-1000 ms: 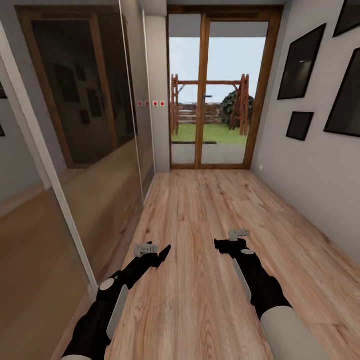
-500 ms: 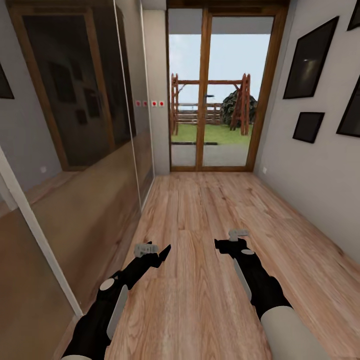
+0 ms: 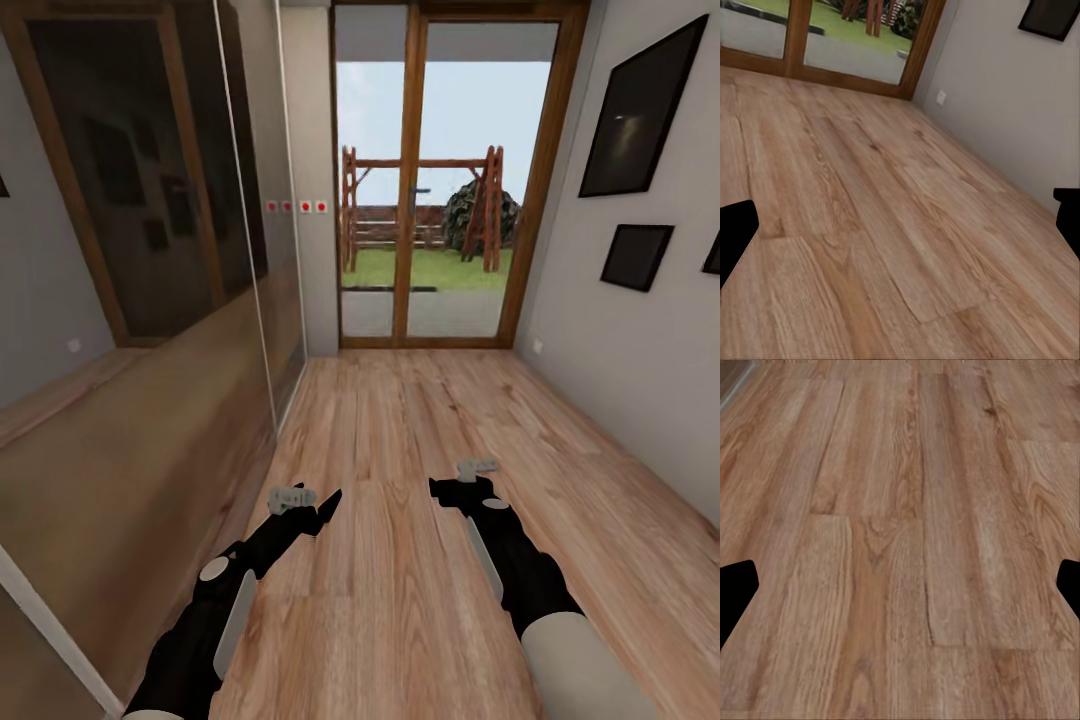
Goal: Pick up the two gym shoes and the two sandals from the corridor floor and place them onto the hallstand (shoe rack) in the corridor, making sure they are on the rack and not on the floor. Arrange them so the two gym shoes are next to each other and the two sandals are next to each other.
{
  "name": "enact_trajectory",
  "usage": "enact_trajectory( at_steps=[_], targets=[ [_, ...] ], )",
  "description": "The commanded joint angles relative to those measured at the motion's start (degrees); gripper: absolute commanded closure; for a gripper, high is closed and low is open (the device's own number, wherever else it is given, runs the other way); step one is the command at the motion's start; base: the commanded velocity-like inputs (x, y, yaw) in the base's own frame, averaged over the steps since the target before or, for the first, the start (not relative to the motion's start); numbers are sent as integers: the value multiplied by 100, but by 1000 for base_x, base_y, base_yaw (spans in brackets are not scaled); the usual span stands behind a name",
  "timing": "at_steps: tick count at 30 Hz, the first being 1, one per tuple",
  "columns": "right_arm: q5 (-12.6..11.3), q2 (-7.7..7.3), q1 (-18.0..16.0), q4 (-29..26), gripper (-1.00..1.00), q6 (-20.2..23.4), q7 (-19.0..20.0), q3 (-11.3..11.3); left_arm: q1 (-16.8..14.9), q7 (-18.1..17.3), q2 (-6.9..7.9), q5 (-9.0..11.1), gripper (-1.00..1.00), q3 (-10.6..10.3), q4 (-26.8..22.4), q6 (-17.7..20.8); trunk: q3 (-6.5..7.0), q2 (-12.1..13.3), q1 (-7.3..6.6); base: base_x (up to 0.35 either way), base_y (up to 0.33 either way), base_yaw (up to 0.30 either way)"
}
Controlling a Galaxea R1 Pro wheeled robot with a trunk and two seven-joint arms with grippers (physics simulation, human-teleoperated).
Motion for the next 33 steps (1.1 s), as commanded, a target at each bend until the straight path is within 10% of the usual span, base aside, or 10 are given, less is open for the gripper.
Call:
enact_trajectory(
  at_steps=[1,33],
  targets=[
    [43,0,-2,-8,-100,38,-13,8,-3,-42,-6,45,-100,19,-2,49,-6,-2,2,347,0,0],
    [43,1,-2,-9,-100,38,-13,8,-3,-42,-6,45,-100,19,-2,49,-6,-2,2,347,0,0]
  ],
)
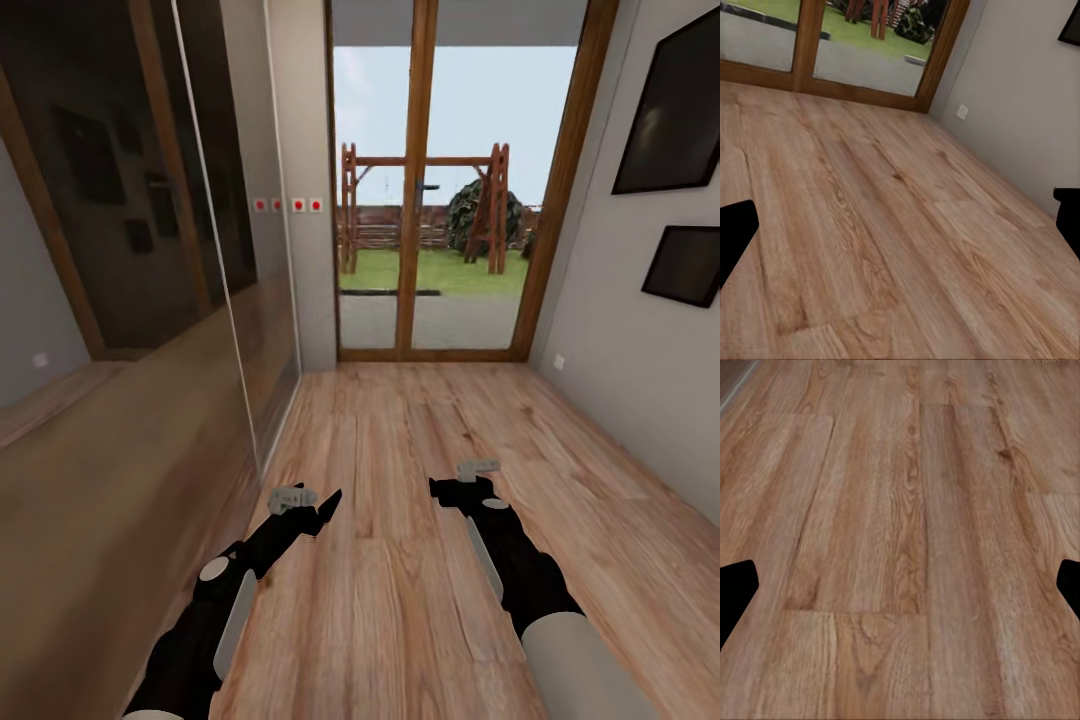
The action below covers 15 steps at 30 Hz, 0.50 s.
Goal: Pick up the two gym shoes and the two sandals from the corridor floor and place them onto the hallstand (shoe rack) in the corridor, making sure they are on the rack and not on the floor. Arrange them so the two gym shoes are next to each other and the two sandals are next to each other.
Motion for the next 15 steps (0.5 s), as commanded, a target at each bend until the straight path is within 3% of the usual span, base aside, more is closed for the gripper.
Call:
enact_trajectory(
  at_steps=[1,15],
  targets=[
    [43,0,-2,-8,-100,38,-13,8,-3,-42,-6,45,-100,19,-2,49,-6,-2,2,347,0,0],
    [43,-1,-2,-8,-100,38,-13,8,-3,-42,-6,45,-100,19,-2,49,-6,-2,2,347,0,0]
  ],
)
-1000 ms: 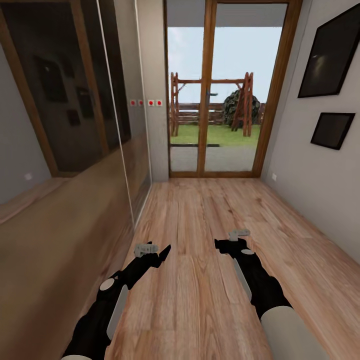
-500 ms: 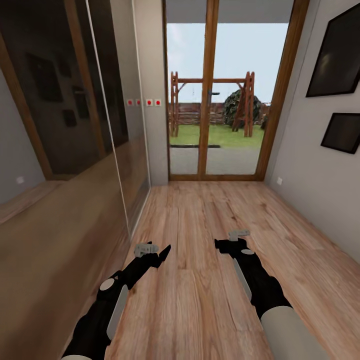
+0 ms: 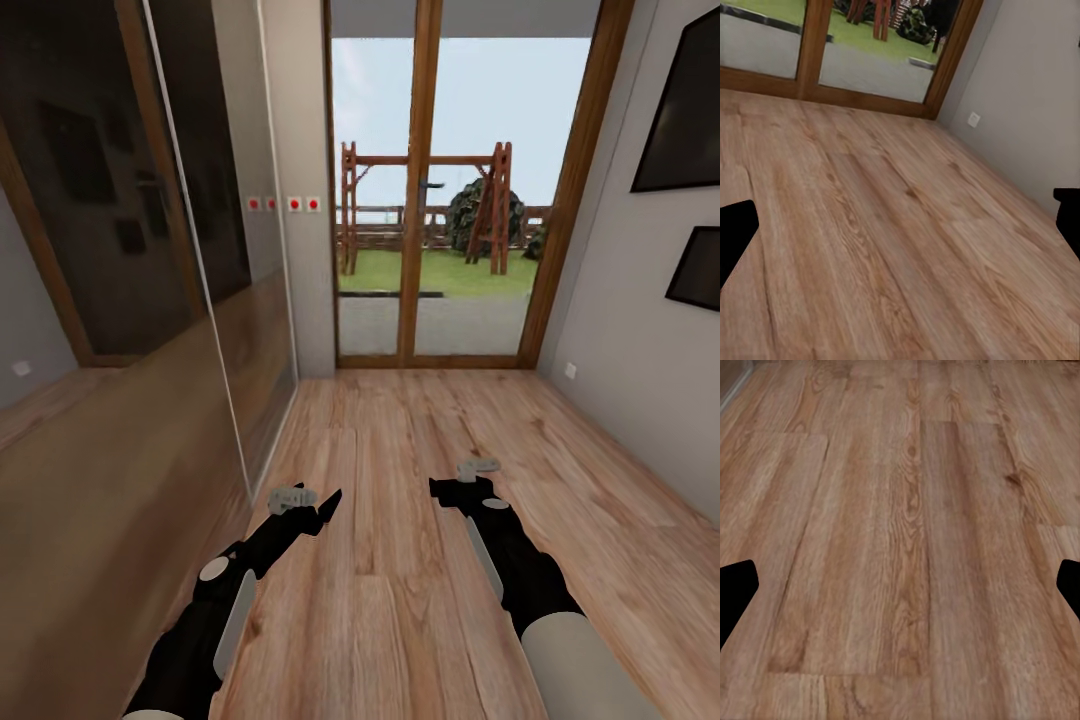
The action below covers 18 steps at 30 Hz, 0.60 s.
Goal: Pick up the two gym shoes and the two sandals from the corridor floor and place them onto the hallstand (shoe rack) in the corridor, making sure they are on the rack and not on the floor. Arrange them so the two gym shoes are next to each other and the two sandals are next to each other.
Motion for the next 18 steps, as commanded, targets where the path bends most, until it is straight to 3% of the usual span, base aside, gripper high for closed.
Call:
enact_trajectory(
  at_steps=[1,18],
  targets=[
    [43,0,-2,-9,-100,38,-13,8,-3,-42,-6,45,-100,19,-2,49,-6,-2,2,347,0,0],
    [43,0,-2,-8,-100,38,-13,8,-3,-42,-6,45,-100,19,-2,49,-6,-2,2,347,0,-9]
  ],
)
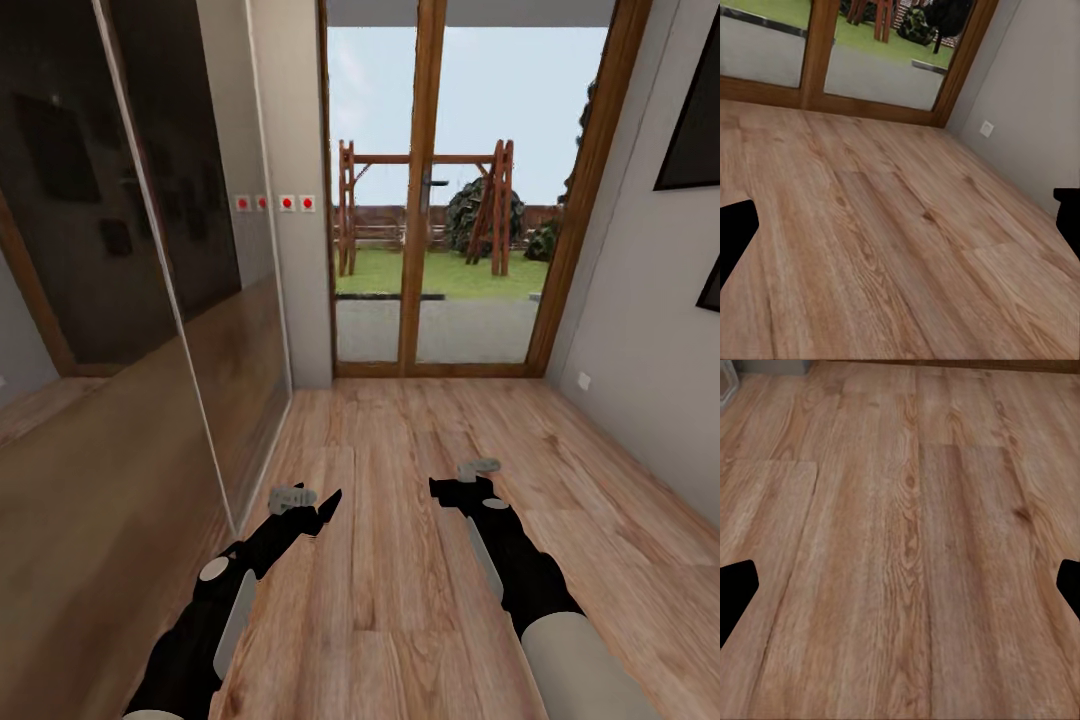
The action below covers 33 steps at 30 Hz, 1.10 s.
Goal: Pick up the two gym shoes and the two sandals from the corridor floor and place them onto the hallstand (shoe rack) in the corridor, making sure they are on the rack and not on the floor. Arrange them so the two gym shoes are next to each other and the two sandals are next to each other.
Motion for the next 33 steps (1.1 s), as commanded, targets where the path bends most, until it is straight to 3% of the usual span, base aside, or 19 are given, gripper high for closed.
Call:
enact_trajectory(
  at_steps=[1,33],
  targets=[
    [43,0,-2,-8,-100,37,-13,8,-3,-42,-6,45,-100,20,-3,49,-6,-2,2,347,0,-83],
    [43,1,-2,-9,-100,37,-30,-1,-3,-42,-6,45,-100,20,-3,49,-6,-2,2,347,0,-268]
  ],
)
